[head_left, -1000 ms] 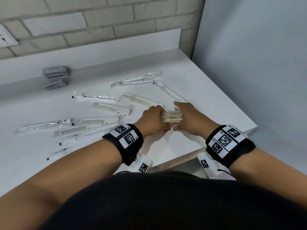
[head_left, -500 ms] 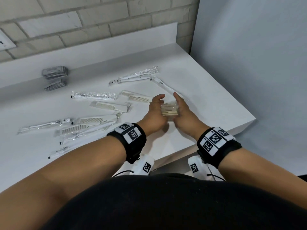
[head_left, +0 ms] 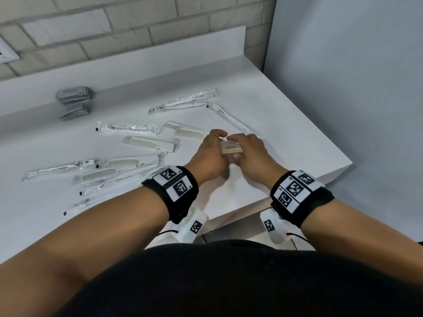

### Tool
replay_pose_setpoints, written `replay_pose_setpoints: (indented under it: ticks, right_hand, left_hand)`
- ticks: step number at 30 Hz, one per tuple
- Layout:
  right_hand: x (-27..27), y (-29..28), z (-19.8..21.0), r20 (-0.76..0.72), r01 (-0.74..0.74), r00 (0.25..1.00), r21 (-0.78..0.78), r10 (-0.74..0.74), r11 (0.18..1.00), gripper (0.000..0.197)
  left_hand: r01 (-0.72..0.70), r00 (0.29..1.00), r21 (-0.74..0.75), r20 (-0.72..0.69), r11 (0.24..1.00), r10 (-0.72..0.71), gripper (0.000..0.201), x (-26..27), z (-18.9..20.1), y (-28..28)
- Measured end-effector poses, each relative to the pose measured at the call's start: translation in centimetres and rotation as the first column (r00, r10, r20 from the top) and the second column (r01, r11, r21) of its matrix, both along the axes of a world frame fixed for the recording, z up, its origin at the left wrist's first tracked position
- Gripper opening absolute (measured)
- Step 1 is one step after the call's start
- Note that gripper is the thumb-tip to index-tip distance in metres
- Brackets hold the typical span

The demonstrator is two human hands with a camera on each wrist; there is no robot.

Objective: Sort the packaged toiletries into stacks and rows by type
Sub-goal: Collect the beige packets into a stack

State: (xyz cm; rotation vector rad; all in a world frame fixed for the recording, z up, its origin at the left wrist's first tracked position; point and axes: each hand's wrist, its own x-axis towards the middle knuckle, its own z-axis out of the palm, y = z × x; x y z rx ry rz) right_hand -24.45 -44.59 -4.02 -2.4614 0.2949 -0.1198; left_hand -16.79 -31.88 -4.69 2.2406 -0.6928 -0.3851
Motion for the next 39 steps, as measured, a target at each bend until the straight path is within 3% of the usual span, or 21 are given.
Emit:
replay_pose_setpoints:
  ticks: [3, 8, 15, 17, 21, 23, 26, 28, 30, 31, 34, 35, 37, 39]
  right_hand:
    - [0.0, -0.2, 0.2, -0.082, -0.046, 0.996, -0.111, 0.037, 0.993, 0.050]
    - [-0.3, -0.2, 0.1, -0.109, -0.070, 0.993, -0.149, 0.054, 0.986, 0.051]
    - [0.1, -1.3, 2.3, -0.197, -0.170, 0.970, -0.130, 0.143, 0.977, 0.052]
    - [0.8, -2.1, 4.1, -0.201, -0.240, 0.954, -0.076, 0.221, 0.968, 0.051]
    - [2.4, -2.3, 6.8, -0.186, -0.283, 0.929, 0.194, 0.319, 0.939, 0.053]
    - [3.6, -2.0, 7.4, -0.147, -0.293, 0.928, 0.274, 0.341, 0.916, 0.047]
    - [5.5, -1.5, 7.7, -0.063, -0.248, 0.945, 0.506, 0.322, 0.826, 0.035]
    - [7.0, -0.9, 7.5, -0.042, -0.200, 0.955, 0.641, 0.294, 0.741, 0.032]
    - [8.6, -0.2, 7.3, -0.044, -0.144, 0.965, 0.734, 0.258, 0.664, 0.026]
    - [9.4, 0.3, 7.3, -0.052, -0.107, 0.971, 0.778, 0.233, 0.619, 0.021]
    - [12.3, 2.2, 7.4, -0.104, 0.022, 0.982, 0.895, 0.160, 0.446, 0.009]
    - [13.2, 2.8, 7.3, -0.140, 0.076, 0.981, 0.913, 0.135, 0.401, 0.006]
    - [15.2, 4.6, 7.3, -0.207, 0.150, 0.971, 0.914, 0.116, 0.378, 0.003]
    - [17.2, 6.7, 7.4, -0.245, 0.177, 0.962, 0.897, 0.119, 0.406, 0.002]
  left_hand:
    - [0.042, 0.996, 0.186, 0.074, 0.982, -0.057, 0.074, 0.2, 0.2, 0.2]
    - [0.041, 0.988, 0.286, 0.134, 0.957, -0.082, 0.070, -0.7, 0.2, 0.1]
    - [0.091, 0.996, 0.171, -0.020, 0.981, -0.089, 0.085, -0.7, 3.3, 0.9]
    - [0.130, 0.991, 0.187, -0.033, 0.974, -0.126, 0.084, -0.4, 4.9, 1.4]
    - [0.206, 0.978, 0.243, -0.074, 0.948, -0.194, 0.085, 1.4, 7.9, 2.1]
    - [0.185, 0.979, 0.212, -0.127, 0.960, -0.161, 0.086, 2.6, 9.2, 2.7]
    - [0.000, 0.967, -0.003, -0.256, 1.000, -0.001, 0.081, 4.1, 10.0, 4.0]
    - [-0.205, 0.909, -0.217, -0.405, 0.954, 0.103, 0.074, 4.8, 9.6, 4.9]
    - [-0.359, 0.833, -0.321, -0.534, 0.877, 0.145, 0.067, 5.3, 9.2, 5.7]
    - [-0.392, 0.800, -0.334, -0.584, 0.857, 0.138, 0.059, 5.5, 8.8, 6.0]
    - [-0.465, 0.744, -0.358, -0.654, 0.810, 0.138, 0.012, 6.1, 8.0, 6.8]
    - [-0.508, 0.726, -0.358, -0.667, 0.784, 0.166, 0.006, 6.3, 7.8, 7.0]
    - [-0.579, 0.698, -0.355, -0.680, 0.734, 0.223, 0.005, 7.1, 7.5, 7.6]
    - [-0.634, 0.673, -0.343, -0.685, 0.693, 0.277, 0.005, 8.5, 7.6, 8.6]
